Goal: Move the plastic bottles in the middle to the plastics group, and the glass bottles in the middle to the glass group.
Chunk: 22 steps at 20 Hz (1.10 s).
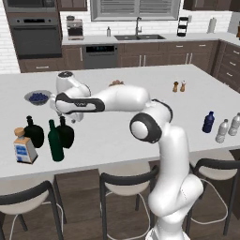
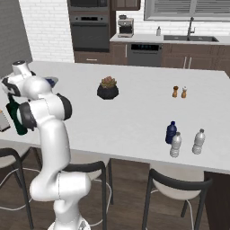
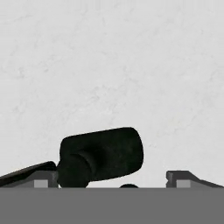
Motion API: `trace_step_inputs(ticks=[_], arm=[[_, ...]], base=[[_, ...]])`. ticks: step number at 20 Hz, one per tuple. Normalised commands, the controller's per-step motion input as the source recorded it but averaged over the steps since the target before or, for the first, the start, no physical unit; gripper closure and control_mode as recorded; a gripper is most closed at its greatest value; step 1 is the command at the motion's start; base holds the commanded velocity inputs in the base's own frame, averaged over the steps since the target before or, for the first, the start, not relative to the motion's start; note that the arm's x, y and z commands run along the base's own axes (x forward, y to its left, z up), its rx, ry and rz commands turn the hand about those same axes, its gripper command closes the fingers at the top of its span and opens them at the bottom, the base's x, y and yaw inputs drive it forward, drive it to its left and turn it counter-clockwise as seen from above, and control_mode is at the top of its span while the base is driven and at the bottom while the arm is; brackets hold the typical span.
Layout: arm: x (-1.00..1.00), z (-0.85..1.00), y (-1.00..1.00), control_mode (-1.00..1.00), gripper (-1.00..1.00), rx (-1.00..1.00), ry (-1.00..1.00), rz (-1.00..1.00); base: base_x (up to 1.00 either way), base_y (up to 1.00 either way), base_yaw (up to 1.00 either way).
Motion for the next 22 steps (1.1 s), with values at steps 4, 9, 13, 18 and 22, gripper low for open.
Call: trace_step_inputs(ticks=[4,9,13,18,22], arm=[[-0.15,0.55,0.00,-1.00,-1.00,0.01,0.00,0.00],[-0.16,0.49,-0.24,-1.00,-1.00,0.00,0.00,0.00],[-0.42,0.21,-0.70,-1.00,-1.00,0.00,0.00,0.00],[-0.55,0.00,-0.95,-1.00,-1.00,0.00,-0.02,0.00],[-0.58,0.00,-1.00,-1.00,-1.00,0.00,0.00,0.09]], base=[[0.00,0.00,0.00],[0.00,0.00,0.00],[0.00,0.00,0.00],[0.00,0.00,0.00],[0.00,0.00,0.00]])
